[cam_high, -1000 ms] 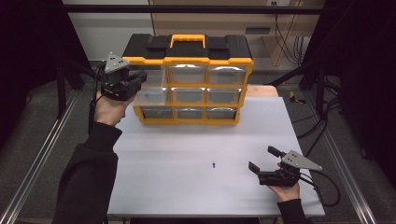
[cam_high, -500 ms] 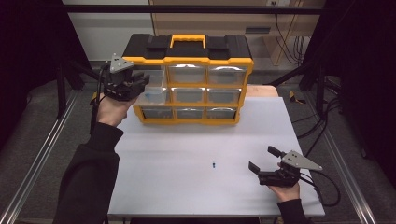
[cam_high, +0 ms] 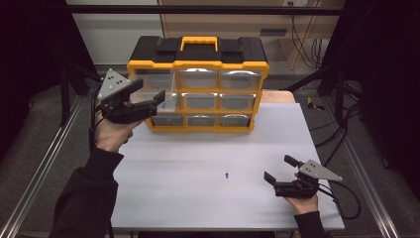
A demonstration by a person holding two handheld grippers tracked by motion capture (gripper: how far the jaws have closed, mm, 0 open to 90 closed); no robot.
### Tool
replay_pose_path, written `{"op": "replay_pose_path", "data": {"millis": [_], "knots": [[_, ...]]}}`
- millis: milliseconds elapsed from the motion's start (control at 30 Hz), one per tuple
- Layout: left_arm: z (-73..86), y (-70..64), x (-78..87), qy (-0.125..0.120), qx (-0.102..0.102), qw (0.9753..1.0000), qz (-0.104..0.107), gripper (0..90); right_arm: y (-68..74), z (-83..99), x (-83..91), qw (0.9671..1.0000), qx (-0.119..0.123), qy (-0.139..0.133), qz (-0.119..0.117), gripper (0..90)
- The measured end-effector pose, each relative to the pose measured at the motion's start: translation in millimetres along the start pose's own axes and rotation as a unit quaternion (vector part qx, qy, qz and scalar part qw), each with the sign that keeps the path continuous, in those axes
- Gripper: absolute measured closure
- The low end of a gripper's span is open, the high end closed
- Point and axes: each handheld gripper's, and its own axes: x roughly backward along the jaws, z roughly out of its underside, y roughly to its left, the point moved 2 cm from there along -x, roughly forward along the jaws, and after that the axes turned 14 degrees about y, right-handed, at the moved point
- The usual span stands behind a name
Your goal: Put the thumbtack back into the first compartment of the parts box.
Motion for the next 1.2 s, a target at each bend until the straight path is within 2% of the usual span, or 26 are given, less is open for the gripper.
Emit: {"op": "replay_pose_path", "data": {"millis": [33, 133, 267, 400, 467, 533, 567, 633, 700, 933, 967, 1000, 1033, 1100, 1167, 1200], "knots": [[6.1, -5.4, 3.5, -0.008, -0.001, 0.9999, 0.011, 13.9, 0.0, 0.0, 0.0, 1.0, 0.001, 0.0, 0.0, 0.6], [14.7, -14.2, 6.9, -0.016, -0.008, 0.9996, 0.023, 9.1, 0.0, 0.1, 0.0, 1.0, 0.001, -0.001, 0.0, 0.6], [26.0, -27.2, 7.4, -0.016, -0.015, 0.9991, 0.036, 4.4, -0.5, 0.1, 0.4, 1.0, 0.003, -0.001, 0.001, 0.6], [36.2, -37.1, 4.0, -0.014, -0.014, 0.9985, 0.05, 2.3, -0.6, -0.2, 0.9, 1.0, 0.003, -0.003, 0.0, 0.6], [47.9, -45.8, -2.1, -0.009, -0.014, 0.9978, 0.064, 2.0, -0.4, -0.3, 0.9, 1.0, 0.002, -0.003, -0.001, 0.6], [55.4, -51.0, -8.6, -0.008, -0.017, 0.9976, 0.067, 1.5, -0.8, -0.3, 0.9, 1.0, 0.002, -0.003, 0.001, 0.6], [59.7, -54.3, -12.0, -0.004, -0.015, 0.9974, 0.07, 1.5, 0.2, -0.7, 1.2, 1.0, -0.007, -0.003, -0.001, 0.6], [69.0, -60.6, -18.9, 0.008, -0.012, 0.997, 0.076, 1.5, 1.1, -0.9, 1.4, 0.9999, -0.011, -0.004, -0.004, 0.6], [77.3, -66.0, -26.4, 0.016, -0.011, 0.9964, 0.083, 1.3, -0.7, -0.3, 0.8, 1.0, 0.002, -0.003, 0.001, 0.6], [97.9, -79.3, -46.1, 0.037, -0.001, 0.994, 0.103, 1.1, -0.5, 0.3, 0.2, 1.0, 0.004, 0.002, 0.002, 0.5], [104.8, -84.6, -52.7, 0.046, 0.0, 0.993, 0.109, 1.2, -0.5, 0.2, 0.3, 1.0, 0.004, 0.001, 0.002, 0.5], [104.8, -84.6, -52.7, 0.046, 0.0, 0.993, 0.109, 1.2, -0.5, 0.2, 0.3, 1.0, 0.004, 0.001, 0.002, 0.5], [112.4, -91.5, -60.7, 0.059, -0.004, 0.9919, 0.113, 1.3, -0.8, 0.1, 0.4, 1.0, 0.006, -0.001, 0.0, 0.6], [116.2, -95.0, -64.8, 0.066, -0.006, 0.9911, 0.115, 1.4, -0.6, 0.1, 0.5, 1.0, 0.003, 0.0, 0.001, 0.6], [126.9, -105.5, -78.2, 0.085, -0.006, 0.9884, 0.125, 1.5, -0.5, 0.1, 0.6, 1.0, 0.003, 0.0, 0.001, 0.6], [126.9, -105.5, -78.2, 0.085, -0.006, 0.9884, 0.125, 1.7, -0.5, 0.1, 0.6, 1.0, 0.003, 0.0, 0.001, 0.6]]}}
